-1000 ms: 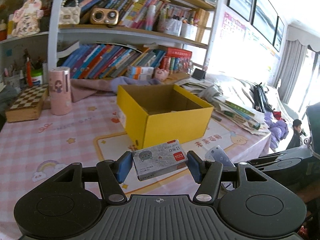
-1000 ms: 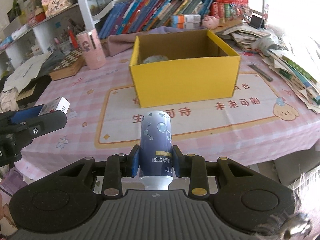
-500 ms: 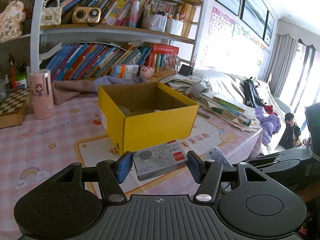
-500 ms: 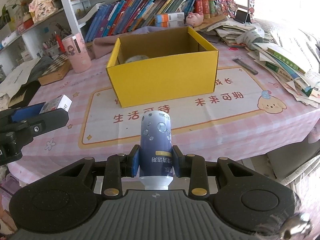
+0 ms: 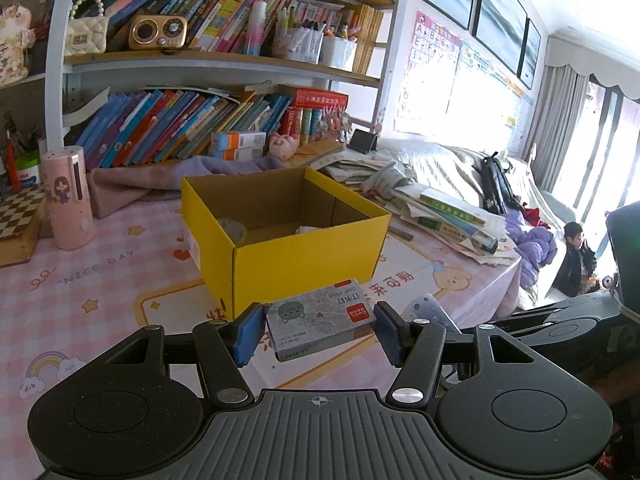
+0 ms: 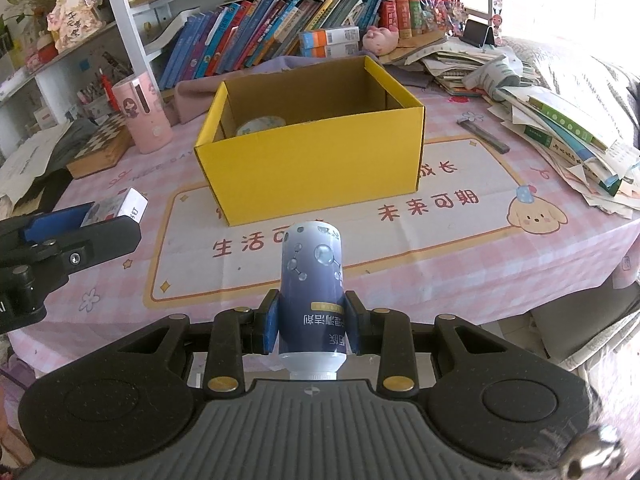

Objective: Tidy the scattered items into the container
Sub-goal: 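Lift the card box and spray bottle and carry both over the yellow box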

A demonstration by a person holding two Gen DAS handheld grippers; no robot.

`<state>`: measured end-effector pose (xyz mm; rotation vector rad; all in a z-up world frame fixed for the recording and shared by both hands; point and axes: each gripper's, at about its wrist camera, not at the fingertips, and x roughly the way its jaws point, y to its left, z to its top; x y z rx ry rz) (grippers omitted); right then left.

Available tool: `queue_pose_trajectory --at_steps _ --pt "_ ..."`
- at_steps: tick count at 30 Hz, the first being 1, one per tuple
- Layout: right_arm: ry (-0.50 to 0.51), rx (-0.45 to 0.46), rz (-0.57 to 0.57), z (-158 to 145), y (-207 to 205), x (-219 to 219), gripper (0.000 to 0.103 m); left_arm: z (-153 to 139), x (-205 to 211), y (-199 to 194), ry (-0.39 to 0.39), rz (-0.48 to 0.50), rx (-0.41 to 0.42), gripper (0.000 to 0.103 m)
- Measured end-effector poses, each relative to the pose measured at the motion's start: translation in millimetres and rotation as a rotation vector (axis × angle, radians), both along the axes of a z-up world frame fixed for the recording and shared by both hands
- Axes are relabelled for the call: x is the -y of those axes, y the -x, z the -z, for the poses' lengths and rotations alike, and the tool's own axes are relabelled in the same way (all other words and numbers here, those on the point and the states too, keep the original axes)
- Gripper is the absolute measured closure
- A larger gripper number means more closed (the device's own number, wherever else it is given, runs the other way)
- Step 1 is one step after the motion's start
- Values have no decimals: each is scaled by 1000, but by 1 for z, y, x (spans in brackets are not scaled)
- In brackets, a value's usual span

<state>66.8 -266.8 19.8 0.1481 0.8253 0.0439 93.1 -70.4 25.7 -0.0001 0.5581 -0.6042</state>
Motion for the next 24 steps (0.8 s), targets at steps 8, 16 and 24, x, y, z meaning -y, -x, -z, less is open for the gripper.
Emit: queue_pose_trajectory --at_steps 8,16,24 --pt "-3 15 -9 -2 -18 5 72 -4 6 -12 -1 -5 21 44" --pt "-1 26 -30 -3 -34 6 72 -5 8 -23 9 -19 39 44" --pt "-7 38 -44 -5 -60 17 72 -8 21 -44 -4 -14 54 44"
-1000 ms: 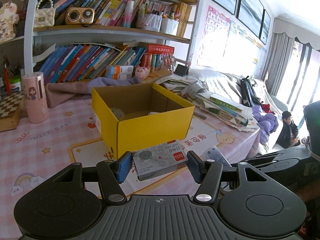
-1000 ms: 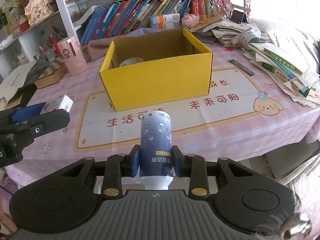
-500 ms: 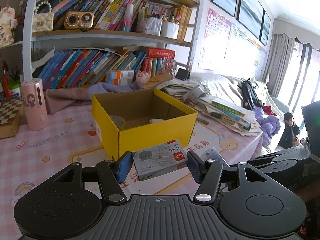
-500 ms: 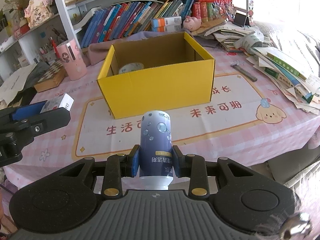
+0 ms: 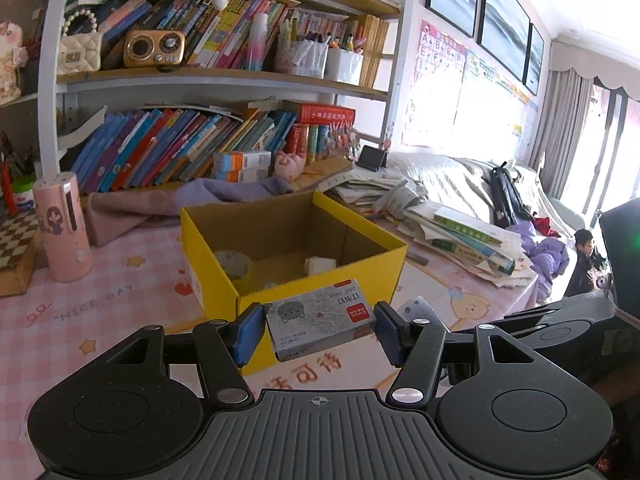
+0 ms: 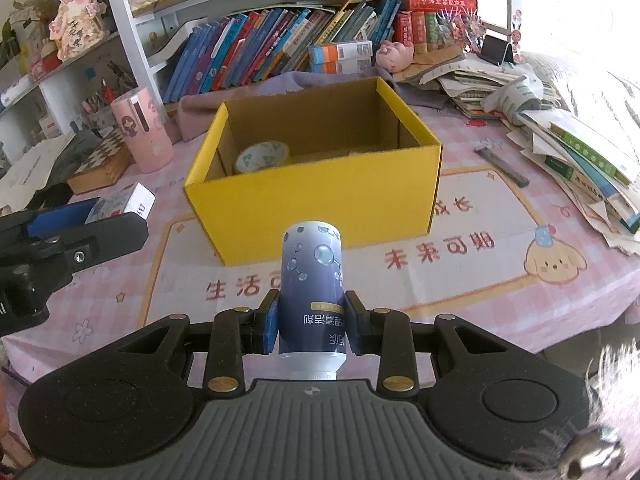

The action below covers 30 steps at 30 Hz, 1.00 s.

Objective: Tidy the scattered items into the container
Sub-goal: 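Lift the card box and spray bottle and carry both over the yellow box, then lower the card box and spray bottle into the box and open both tools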

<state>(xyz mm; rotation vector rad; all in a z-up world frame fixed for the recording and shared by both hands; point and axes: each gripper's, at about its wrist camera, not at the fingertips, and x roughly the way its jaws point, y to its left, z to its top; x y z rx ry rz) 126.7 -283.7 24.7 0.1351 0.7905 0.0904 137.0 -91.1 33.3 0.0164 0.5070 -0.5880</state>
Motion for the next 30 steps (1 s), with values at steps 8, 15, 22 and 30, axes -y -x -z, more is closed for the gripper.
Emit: queue_pose_trajectory --at_steps 8,15,22,30 --pt "-9 29 -19 -10 -35 14 72 -5 17 -31 -17 -7 9 44" --pt "-13 58 -66 -24 -74 27 72 -8 29 -55 -27 -52 5 44" --pt "-18 101 -142 -38 -120 43 72 -11 47 -84 -41 -119 8 44" --pt "10 93 -265 -36 -191 47 72 6 73 -128 -98 -178 -49 44"
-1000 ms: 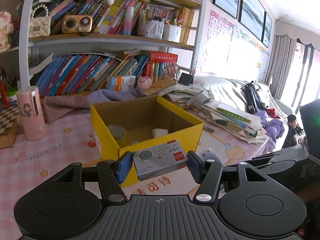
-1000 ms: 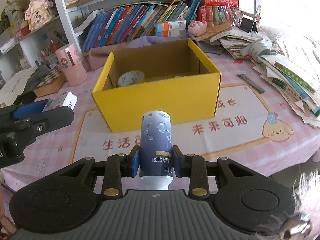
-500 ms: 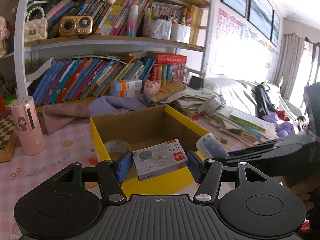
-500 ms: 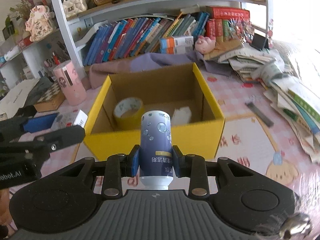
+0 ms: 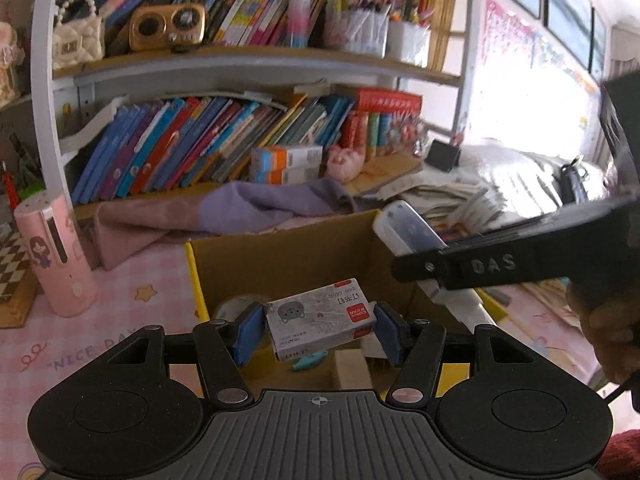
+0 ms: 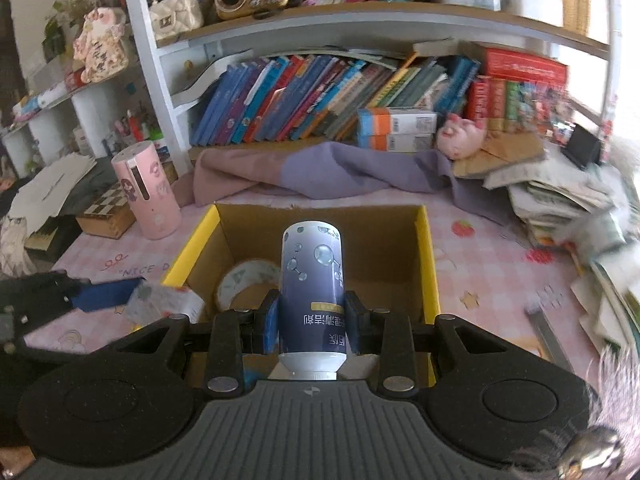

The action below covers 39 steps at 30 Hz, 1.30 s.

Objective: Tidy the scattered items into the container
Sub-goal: 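Lower the card box and spray bottle into the box and open both tools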

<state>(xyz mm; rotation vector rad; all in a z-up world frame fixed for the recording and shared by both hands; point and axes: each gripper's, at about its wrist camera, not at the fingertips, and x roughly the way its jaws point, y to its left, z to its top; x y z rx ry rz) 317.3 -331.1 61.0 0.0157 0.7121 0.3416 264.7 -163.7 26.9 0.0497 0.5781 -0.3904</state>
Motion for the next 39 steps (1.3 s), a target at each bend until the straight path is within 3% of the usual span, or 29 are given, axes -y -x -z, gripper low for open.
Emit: queue_pose_trajectory --at_steps 7,10,20,30,39 --pt "61 -110 -117 28 -64 -18 72 18 17 -35 -76 -29 -50 44" --pt "80 -184 -149 46 -84 -25 72 27 19 -46 -74 -47 -92 44" --pt "117 -300 -211 77 -109 -36 72 45 24 -56 -100 -92 -165 43" --pt "99 -317 -219 79 -110 -34 72 45 29 -50 -141 -103 -143 40" --pt "62 -193 -203 51 -94 -28 65 32 30 -31 -150 -139 -55 28"
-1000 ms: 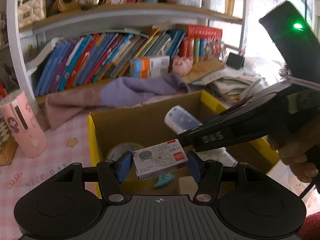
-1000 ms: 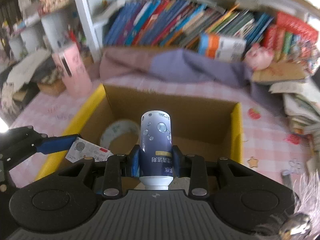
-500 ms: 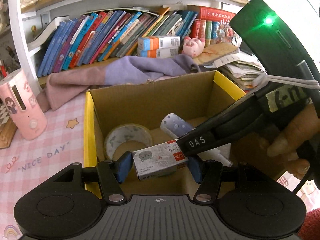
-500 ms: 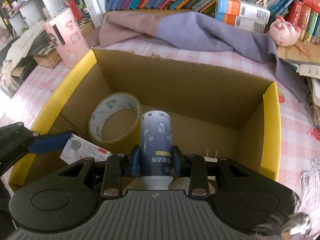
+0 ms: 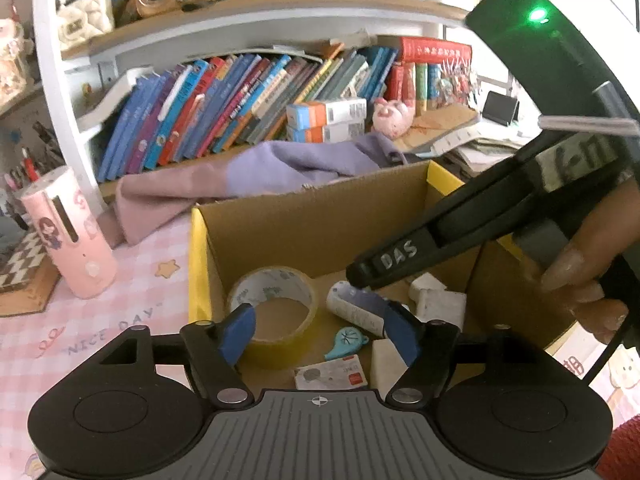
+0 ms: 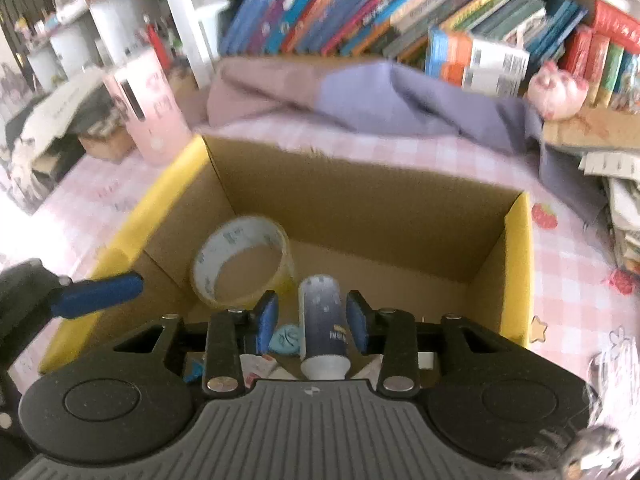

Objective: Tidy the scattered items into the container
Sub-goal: 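Lower the card box and spray bottle into the box and open both tools, then withdraw both open tools up out of the yellow box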

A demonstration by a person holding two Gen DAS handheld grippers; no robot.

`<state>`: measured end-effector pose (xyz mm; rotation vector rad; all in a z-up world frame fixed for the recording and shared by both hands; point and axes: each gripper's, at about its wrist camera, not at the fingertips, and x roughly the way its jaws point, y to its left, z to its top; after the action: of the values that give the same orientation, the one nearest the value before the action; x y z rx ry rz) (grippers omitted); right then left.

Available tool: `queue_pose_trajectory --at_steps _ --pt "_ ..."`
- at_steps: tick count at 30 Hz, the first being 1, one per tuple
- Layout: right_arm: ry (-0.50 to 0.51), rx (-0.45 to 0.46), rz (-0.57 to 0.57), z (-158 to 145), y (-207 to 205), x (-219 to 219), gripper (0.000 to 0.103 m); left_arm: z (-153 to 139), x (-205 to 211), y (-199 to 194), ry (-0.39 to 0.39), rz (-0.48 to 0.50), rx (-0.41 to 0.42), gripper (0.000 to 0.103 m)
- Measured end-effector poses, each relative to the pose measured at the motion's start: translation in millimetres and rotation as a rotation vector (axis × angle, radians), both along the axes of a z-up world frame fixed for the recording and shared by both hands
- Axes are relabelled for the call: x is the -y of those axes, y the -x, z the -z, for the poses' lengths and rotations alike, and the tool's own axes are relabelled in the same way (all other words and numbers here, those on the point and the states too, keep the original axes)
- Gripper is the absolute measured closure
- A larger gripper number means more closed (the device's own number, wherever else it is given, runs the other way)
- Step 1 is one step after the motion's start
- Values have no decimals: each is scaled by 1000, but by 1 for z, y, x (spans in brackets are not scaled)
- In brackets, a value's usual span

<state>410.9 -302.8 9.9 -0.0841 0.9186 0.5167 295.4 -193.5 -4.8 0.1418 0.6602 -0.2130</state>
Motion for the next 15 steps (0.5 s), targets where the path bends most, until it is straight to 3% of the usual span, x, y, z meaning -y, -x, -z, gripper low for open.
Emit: queue_pose_trajectory --at_steps 8,15 --pt "-61 134 57 -34 33 14 61 -26 -17 28 30 -67 100 18" --pt "-63 185 76 -45 66 12 60 -42 -44 58 102 -127 123 15"
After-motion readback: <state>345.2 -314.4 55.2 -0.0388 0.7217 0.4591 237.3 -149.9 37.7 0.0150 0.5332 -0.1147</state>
